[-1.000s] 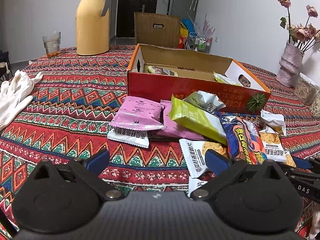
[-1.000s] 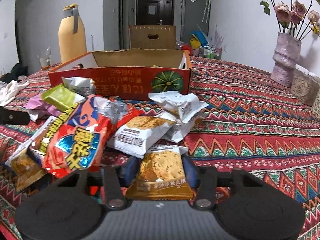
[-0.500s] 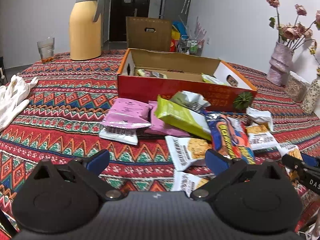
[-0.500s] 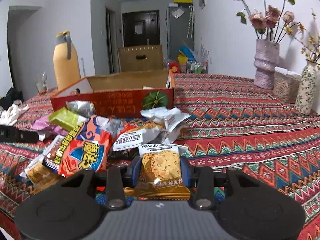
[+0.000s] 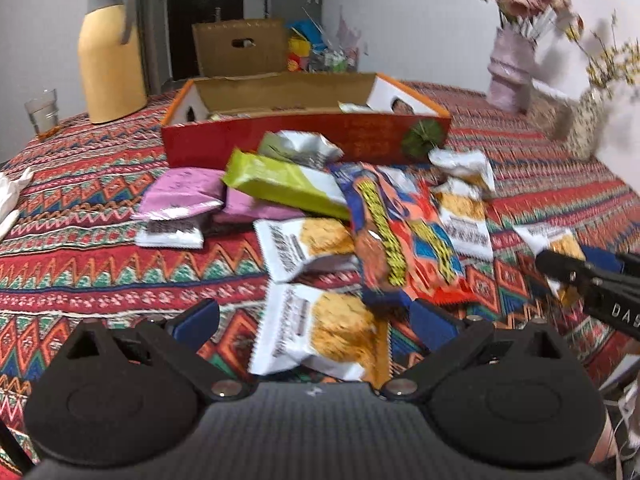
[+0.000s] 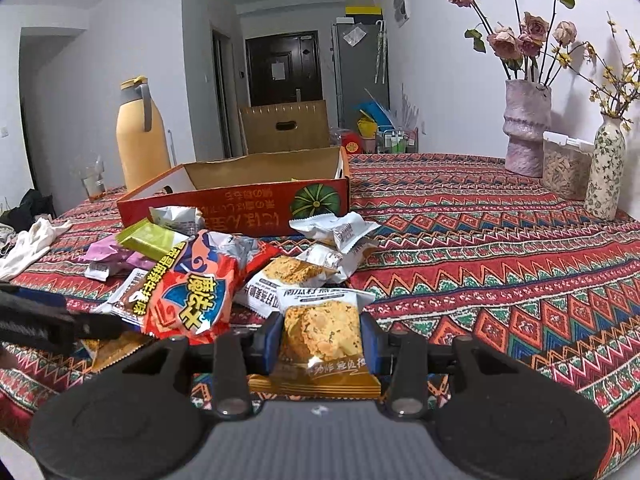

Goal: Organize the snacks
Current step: 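Grasp another cracker packet with the left gripper while the right gripper carries its packet to the box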

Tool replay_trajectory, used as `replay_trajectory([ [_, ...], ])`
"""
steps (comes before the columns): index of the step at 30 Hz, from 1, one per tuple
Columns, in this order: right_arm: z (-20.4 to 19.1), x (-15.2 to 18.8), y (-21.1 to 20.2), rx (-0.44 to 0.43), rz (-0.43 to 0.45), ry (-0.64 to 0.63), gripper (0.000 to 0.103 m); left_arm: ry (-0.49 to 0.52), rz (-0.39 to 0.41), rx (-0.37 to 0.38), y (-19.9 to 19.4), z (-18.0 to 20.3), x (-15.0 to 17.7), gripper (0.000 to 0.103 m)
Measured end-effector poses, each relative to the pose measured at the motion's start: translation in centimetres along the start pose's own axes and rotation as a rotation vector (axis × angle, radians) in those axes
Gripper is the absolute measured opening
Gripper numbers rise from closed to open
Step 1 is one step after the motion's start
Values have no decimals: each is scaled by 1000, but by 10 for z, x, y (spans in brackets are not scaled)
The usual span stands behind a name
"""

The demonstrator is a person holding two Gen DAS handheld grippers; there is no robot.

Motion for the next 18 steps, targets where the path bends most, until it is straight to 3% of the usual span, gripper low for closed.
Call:
replay_trajectory([
  [10,2,7,3,-12,-18,7,40,10,-44,-46,25,8,2,103],
  [13,0,7,4,-15,-21,5,40,0,-40,-39,27,6,2,92],
  [15,-1,8,4,-18,-23,3,40,1,-28,-22,24,5,2,78],
  [18,-3,8,4,-20,-25,-2,40,8,-17,-9,21,6,3,70],
])
Point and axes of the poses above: each gripper's, at about its wrist camera, not at the fingertips, and y roughly the way its jaws point, z to its right, x to its underside, the point moved 3 cm from there along y, roughly the way its jaws point, and after that the axes turned 5 degrees about -z, right-handed, at the moved point
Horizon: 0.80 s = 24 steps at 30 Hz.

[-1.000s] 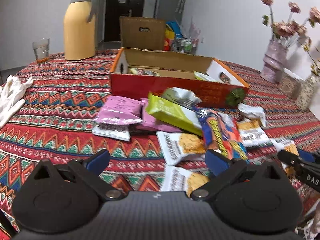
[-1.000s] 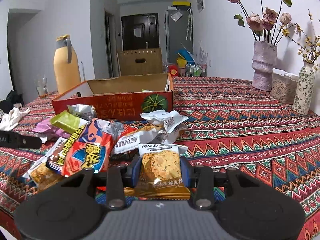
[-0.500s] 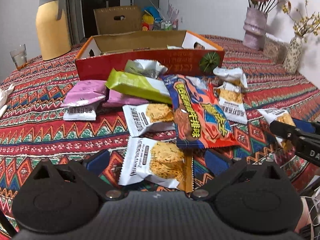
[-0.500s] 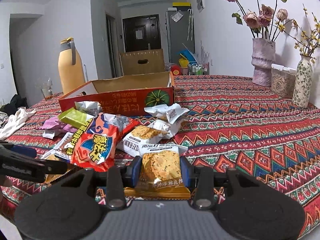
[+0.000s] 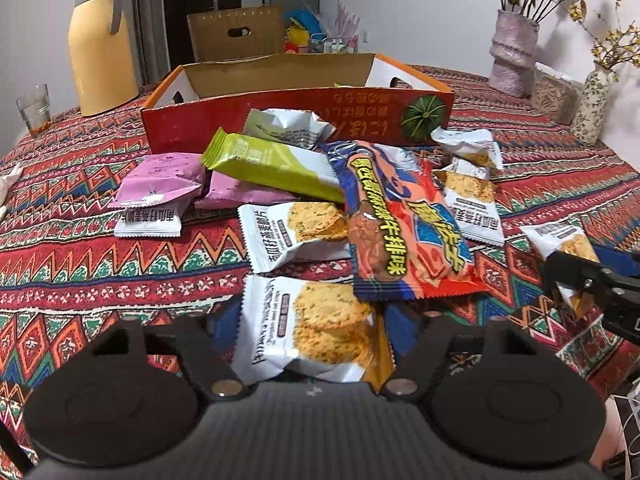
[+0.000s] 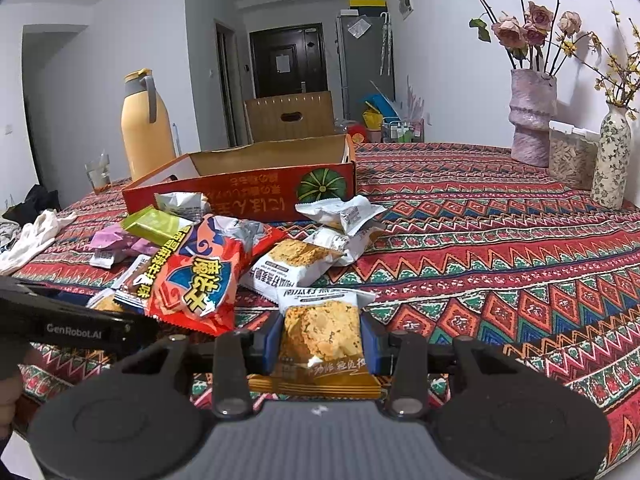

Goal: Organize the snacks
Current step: 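Grasp another cracker packet with the left gripper while the right gripper carries its packet to the box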

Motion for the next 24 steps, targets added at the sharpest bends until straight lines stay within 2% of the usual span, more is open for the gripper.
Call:
replay_trajectory([
  [4,-3,0,-1,-2,0,-6,40,2,15,7,-5,-1,3,60],
  [8,-6,1,-3,-2,1,-11,40,-3,23,10,-10,-3,6,56],
  [11,-8,1,-6,-3,6,-16,40,-11,35,24,-15,-7,7,55],
  [19,-16,-2,-17,-3,26,-34,40,-29,82,5,-36,-20,9,55],
  [24,-23,-11,-21,-2,47,-52,40,-54,121,-8,-50,-32,-2,55],
])
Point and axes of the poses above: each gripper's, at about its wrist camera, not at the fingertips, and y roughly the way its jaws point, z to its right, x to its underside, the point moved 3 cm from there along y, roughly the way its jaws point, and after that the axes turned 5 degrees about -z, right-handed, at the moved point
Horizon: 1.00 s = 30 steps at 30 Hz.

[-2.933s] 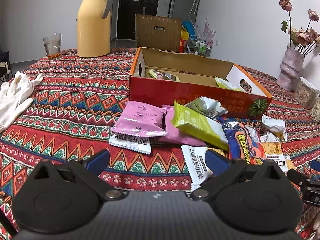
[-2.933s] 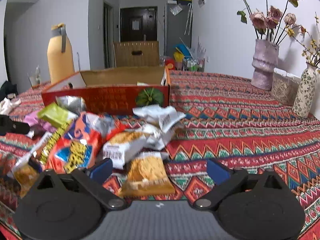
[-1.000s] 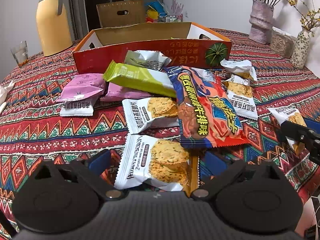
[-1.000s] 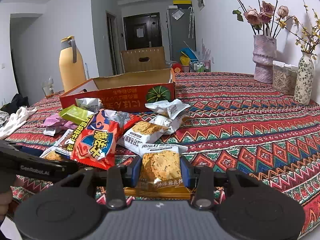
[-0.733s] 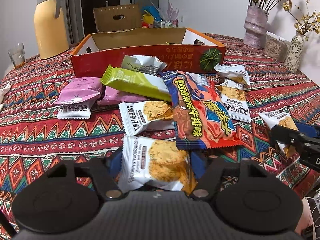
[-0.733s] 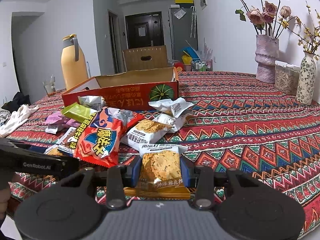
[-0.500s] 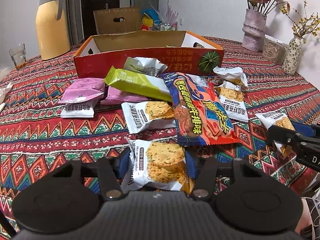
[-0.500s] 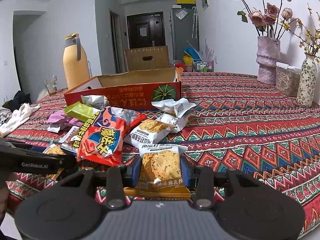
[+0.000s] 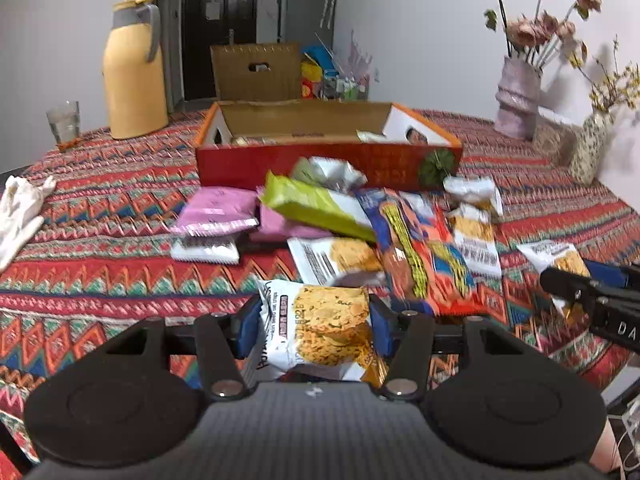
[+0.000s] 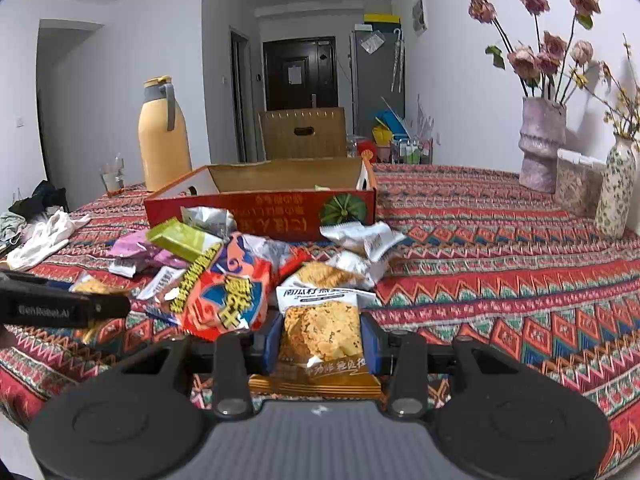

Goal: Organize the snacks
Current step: 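Grasp another cracker packet with the left gripper while the right gripper carries its packet to the box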

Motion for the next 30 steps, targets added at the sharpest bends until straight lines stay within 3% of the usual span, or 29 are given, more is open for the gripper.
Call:
replay_trajectory([
  [14,-15,-62,18,-8,87,-34,40,-42,139,-42,-11,-19,-70,56],
  [30,-22,-157,102,-16,131,-67,40,-121,194,-84,42,-37,-164,56],
])
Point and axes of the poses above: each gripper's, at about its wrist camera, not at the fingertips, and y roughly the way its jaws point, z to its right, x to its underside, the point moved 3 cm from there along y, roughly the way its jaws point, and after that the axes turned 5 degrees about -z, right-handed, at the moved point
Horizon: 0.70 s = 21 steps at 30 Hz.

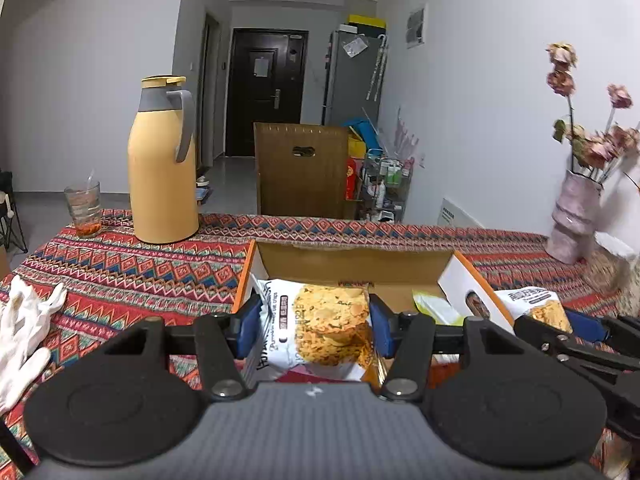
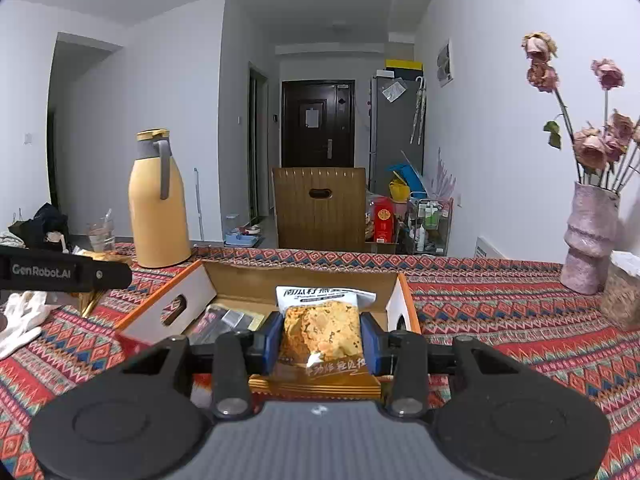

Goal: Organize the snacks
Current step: 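Grasp another cracker packet with the left gripper while the right gripper carries its packet to the box, then lower both cracker packets into the box and open both grippers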

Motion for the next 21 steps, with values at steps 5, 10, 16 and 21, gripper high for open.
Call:
replay_trajectory([
  [5,2,-15,41,2,-25,7,40,-27,-7,-10,31,1,-15,56],
  [10,7,-17,84,15,-67,41,40,-52,-28,-34,69,0,-16,56],
  [16,13,-1,121,54,-115,59,40,-47,-81,-79,110,-7,4,56],
  [21,12,4,128,47,-137,54,40,-27,-104,-71,117,-5,13,56],
])
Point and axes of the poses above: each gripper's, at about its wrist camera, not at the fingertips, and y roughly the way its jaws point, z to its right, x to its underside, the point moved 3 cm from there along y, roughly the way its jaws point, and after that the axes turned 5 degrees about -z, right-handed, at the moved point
